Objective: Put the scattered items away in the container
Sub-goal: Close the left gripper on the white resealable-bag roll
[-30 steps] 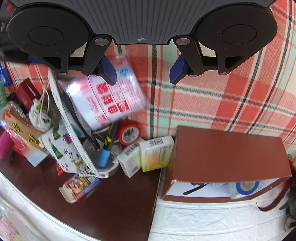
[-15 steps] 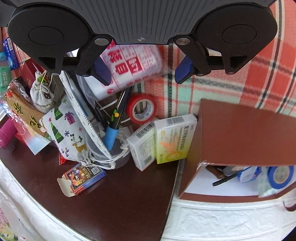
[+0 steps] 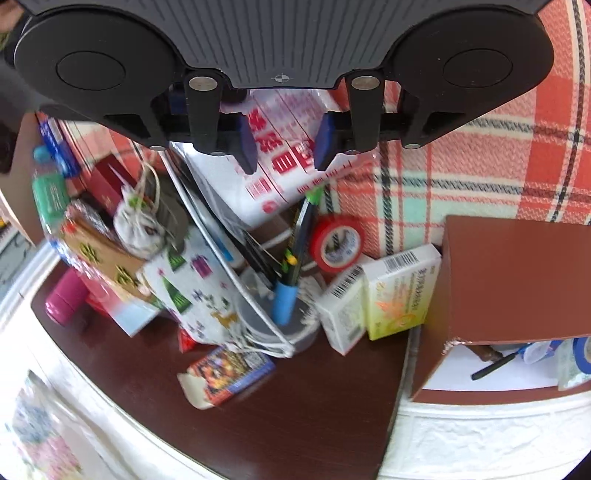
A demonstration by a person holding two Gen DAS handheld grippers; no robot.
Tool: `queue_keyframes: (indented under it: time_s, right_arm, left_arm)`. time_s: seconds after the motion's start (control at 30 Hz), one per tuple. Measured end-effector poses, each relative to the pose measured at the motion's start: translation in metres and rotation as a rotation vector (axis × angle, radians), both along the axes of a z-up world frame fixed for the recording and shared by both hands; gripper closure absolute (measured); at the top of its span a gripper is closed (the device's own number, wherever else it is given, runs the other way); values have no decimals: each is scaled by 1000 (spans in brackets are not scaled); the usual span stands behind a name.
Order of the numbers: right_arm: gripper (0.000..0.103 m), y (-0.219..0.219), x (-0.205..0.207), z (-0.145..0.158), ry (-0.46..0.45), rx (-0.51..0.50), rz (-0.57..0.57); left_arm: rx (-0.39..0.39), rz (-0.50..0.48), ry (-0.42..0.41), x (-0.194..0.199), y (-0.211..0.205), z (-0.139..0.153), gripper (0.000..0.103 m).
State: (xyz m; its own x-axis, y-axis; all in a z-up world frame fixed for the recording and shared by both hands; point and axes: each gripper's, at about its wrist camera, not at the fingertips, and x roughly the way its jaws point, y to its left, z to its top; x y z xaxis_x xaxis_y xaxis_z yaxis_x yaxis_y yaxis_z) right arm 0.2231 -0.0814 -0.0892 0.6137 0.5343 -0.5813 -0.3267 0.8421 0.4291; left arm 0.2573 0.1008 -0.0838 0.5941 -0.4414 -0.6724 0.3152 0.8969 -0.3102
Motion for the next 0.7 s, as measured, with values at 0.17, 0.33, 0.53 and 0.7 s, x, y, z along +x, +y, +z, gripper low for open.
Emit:
queue_keyframes:
  time_s: [0.17,0.33,0.53,0.7]
  right_arm:
    - [86,-13,-10,6,-16,-1,-29]
    - [90,-38,-18,8,-10,7,-92]
    - [67,-49,-22,0,41,70,-92]
    - [56,-38,-10,-6,56,94,-79]
  left_arm:
    - [45,-69,-7,-19,-12,5,58]
    - [124,-110,-42,-29,-20,10,32]
    - [87,-92,-7,-6,-7,6,24]
    - [15,-138,50,13,1,-5,20]
